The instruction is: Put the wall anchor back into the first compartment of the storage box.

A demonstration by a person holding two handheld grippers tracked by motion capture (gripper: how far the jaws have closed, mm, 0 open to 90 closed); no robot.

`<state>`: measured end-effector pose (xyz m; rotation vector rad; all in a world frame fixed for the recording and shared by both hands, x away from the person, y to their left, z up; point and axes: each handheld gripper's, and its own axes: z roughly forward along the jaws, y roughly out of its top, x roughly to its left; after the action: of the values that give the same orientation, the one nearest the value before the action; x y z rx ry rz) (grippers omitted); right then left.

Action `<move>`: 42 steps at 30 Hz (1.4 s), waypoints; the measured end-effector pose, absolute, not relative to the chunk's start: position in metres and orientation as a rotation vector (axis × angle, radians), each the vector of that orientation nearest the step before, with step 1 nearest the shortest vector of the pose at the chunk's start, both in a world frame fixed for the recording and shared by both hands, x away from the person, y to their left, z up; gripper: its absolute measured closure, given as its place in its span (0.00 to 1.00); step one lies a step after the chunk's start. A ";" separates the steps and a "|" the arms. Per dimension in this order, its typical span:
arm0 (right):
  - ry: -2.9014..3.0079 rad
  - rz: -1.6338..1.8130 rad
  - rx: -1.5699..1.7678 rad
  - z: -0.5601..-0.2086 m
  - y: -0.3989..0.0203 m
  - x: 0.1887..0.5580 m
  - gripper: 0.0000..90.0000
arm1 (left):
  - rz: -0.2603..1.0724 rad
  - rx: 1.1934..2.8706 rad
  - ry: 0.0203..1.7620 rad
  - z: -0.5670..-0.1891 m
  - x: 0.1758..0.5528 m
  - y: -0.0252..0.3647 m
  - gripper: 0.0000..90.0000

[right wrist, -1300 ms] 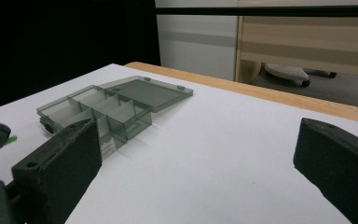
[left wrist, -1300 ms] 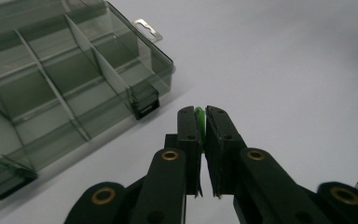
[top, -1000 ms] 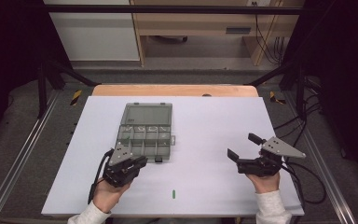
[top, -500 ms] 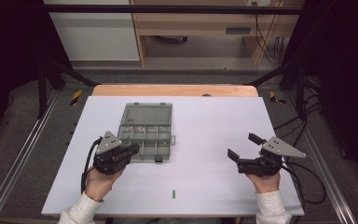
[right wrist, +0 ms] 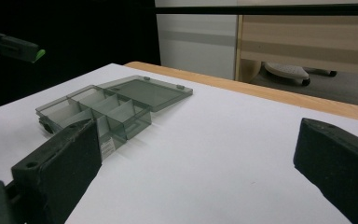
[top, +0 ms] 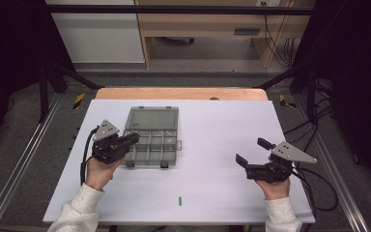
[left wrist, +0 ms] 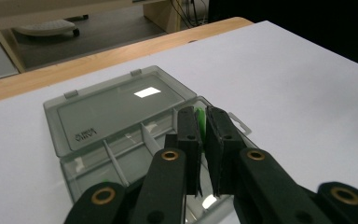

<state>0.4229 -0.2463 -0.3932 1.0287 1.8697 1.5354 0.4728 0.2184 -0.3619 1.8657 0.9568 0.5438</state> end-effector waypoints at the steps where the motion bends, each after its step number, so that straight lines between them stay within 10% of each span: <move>1: 1.870 1.535 1.029 -0.393 -0.246 0.423 0.02 | 0.550 1.862 0.960 -0.361 0.477 0.218 0.93; 42: 1.872 1.541 1.031 -0.394 -0.247 0.424 0.02 | 0.573 2.025 1.189 -0.429 0.548 0.243 0.93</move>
<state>0.4236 -0.2466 -0.3938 1.0309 1.8720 1.5411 0.5484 0.2434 -0.4289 2.0254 1.1890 0.5729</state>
